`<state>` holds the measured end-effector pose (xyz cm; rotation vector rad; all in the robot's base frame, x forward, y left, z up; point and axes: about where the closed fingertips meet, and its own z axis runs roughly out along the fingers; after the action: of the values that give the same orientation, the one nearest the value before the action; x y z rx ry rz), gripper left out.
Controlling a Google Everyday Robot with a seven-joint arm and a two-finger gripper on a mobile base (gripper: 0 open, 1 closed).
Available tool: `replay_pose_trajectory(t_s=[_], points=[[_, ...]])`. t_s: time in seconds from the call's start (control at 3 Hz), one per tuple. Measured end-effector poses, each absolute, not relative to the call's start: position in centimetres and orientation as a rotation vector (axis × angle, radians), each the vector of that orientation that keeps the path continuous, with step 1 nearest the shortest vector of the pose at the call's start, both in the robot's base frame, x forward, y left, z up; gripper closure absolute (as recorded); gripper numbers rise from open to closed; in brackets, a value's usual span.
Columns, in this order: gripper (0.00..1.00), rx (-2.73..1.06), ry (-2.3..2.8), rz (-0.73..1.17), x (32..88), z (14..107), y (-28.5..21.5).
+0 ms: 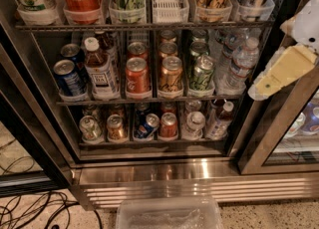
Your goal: Pick redbull can from top shelf of fridge
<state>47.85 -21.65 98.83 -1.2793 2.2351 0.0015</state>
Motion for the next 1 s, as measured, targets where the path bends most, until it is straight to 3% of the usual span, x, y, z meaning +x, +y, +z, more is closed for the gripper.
replay_pose_trajectory(t_s=[1.0], points=[[0.00,-1.007,1.983,0.095,48.3,102.1,-18.9]])
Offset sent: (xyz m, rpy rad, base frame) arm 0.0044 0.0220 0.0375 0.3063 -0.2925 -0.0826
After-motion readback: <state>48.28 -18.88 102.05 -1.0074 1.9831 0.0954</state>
